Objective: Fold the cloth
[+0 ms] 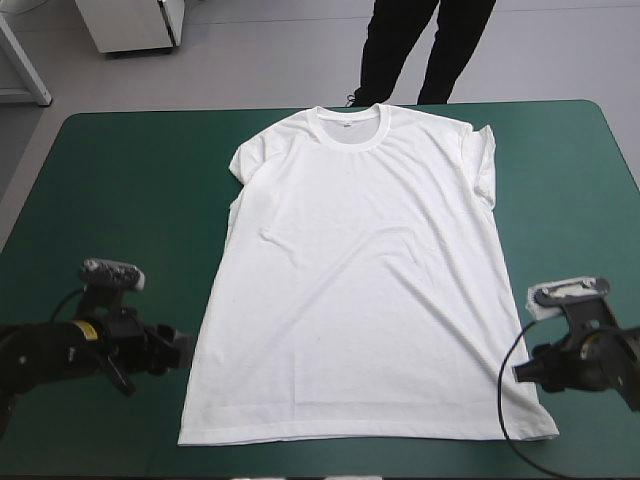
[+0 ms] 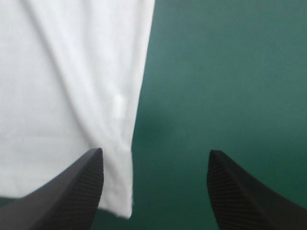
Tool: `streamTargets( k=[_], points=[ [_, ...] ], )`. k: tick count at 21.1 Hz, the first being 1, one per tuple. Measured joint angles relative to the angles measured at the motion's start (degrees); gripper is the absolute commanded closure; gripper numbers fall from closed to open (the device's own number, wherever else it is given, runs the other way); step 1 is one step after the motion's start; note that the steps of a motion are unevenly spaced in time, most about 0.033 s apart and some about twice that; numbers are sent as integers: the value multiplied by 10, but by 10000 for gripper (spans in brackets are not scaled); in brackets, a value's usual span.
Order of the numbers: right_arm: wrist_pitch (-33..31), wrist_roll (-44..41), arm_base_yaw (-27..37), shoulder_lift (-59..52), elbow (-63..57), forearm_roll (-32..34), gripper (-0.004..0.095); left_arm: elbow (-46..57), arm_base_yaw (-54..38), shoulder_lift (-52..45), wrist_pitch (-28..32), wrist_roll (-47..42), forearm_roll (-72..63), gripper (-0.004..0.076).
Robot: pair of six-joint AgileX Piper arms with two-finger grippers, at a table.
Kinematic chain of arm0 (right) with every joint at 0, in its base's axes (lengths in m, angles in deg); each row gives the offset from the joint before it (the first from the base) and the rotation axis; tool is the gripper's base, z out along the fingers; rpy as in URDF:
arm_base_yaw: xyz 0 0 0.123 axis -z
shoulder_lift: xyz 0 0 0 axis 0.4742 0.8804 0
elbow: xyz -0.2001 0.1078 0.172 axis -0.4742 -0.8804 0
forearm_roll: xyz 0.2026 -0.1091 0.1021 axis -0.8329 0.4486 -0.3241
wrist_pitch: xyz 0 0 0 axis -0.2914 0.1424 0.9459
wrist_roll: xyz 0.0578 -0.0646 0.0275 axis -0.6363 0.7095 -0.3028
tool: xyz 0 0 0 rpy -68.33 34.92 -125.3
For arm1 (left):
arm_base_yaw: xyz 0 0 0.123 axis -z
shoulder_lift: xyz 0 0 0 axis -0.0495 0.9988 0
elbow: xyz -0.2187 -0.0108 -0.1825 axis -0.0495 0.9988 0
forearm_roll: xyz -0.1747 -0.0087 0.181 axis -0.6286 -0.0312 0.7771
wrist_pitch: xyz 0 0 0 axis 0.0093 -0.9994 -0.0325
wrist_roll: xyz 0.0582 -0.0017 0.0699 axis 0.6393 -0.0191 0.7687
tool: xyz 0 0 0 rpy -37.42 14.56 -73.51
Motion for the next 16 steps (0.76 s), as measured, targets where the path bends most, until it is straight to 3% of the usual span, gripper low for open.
streamTargets(
  k=[4, 8, 10, 16],
  points=[
    [34, -30, -73, 176, 116, 74, 344, -128, 0, 172, 41, -6, 95, 283],
    [89, -48, -84, 314, 242, 86, 370, -229, 0, 351, 99, 5, 65, 283],
    [101, -52, -64, 369, 291, 67, 370, -269, 0, 417, 108, 14, 53, 283],
    [121, -2, 55, 482, 372, -85, 370, -338, 0, 532, 157, 24, 37, 283]
  ],
)
